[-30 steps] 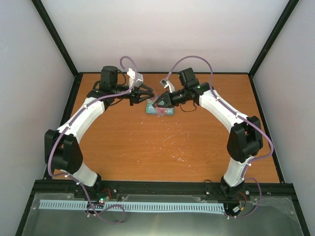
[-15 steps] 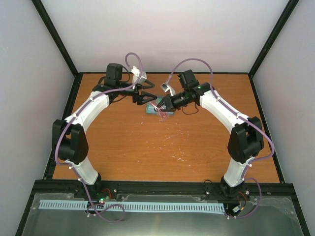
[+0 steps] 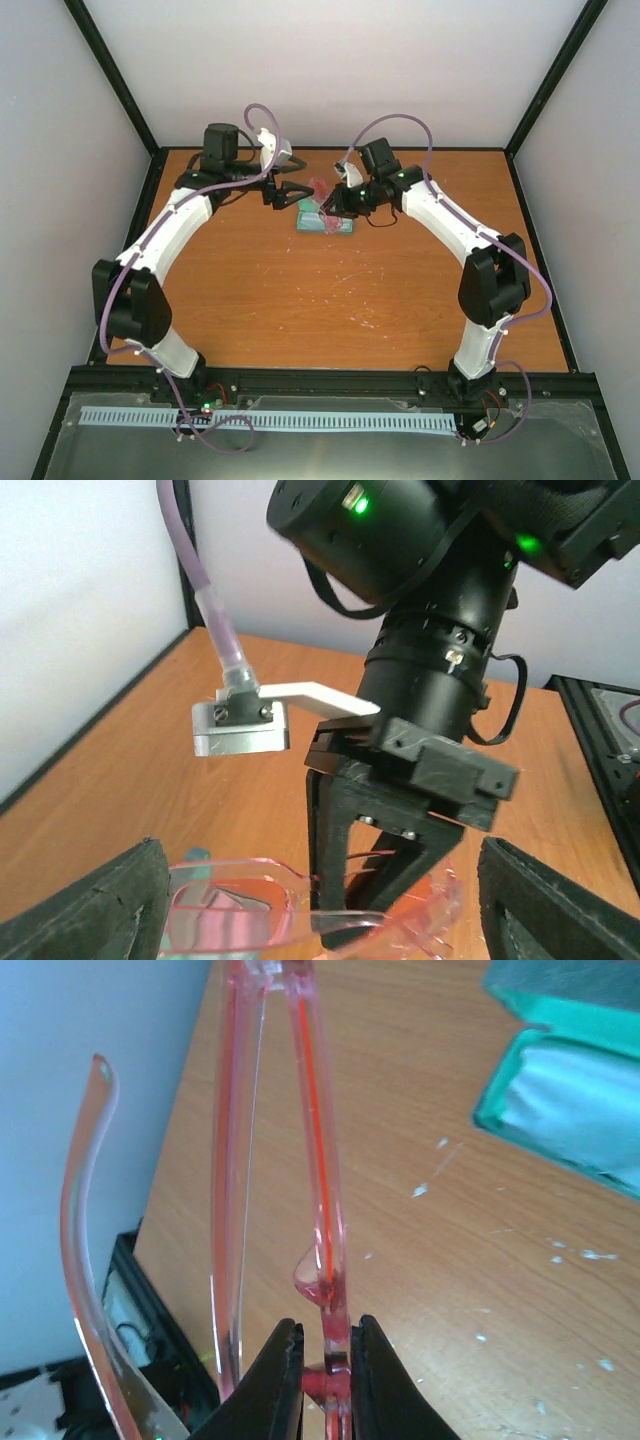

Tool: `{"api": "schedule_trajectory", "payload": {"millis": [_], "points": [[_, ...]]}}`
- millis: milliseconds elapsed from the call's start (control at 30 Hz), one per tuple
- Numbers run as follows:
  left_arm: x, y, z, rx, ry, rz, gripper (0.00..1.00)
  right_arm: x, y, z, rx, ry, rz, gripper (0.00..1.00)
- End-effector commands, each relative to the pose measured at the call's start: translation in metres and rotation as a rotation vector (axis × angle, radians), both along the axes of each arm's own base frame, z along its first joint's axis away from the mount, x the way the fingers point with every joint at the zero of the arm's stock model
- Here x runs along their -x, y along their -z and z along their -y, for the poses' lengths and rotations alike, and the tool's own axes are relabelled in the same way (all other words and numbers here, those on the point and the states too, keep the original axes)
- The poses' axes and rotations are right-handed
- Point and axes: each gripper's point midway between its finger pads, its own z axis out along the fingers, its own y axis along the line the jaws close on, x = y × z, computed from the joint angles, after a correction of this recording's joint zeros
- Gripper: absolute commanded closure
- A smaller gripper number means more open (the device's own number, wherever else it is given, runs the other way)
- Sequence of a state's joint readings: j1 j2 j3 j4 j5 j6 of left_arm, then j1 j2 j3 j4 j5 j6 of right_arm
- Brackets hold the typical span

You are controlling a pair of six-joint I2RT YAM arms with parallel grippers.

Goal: Organize the sunglasses
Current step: Fold the sunglasses, then place the sunglasses at the center of the board.

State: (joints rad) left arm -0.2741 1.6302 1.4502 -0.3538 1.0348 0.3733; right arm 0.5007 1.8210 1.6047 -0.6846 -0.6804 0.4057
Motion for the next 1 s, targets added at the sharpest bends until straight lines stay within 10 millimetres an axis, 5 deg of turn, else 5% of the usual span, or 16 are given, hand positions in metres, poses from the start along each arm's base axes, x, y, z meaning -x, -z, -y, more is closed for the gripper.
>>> {"api": "schedule_trajectory", "payload": {"millis": [0, 233, 533, 967], "points": [[0.013, -0.032, -0.013, 0.013, -0.056, 0.095, 0.18, -0.017, 0.015, 0.016, 0.137, 0.130, 0.018, 0.94], [0.026, -0.019, -0.022, -0.021, -0.092, 0.090, 0.22, 0.019, 0.064, 0.057, 0.294, 0.185, -0.052, 0.96], [0.033, 0.005, -0.026, -0.048, -0.111, 0.049, 0.25, 0.075, 0.142, 0.166, 0.625, 0.441, -0.240, 0.94], [0.030, 0.013, -0.029, -0.072, -0.135, 0.067, 0.25, 0.072, 0.216, 0.193, 0.892, 0.398, -0.325, 0.90]]}}
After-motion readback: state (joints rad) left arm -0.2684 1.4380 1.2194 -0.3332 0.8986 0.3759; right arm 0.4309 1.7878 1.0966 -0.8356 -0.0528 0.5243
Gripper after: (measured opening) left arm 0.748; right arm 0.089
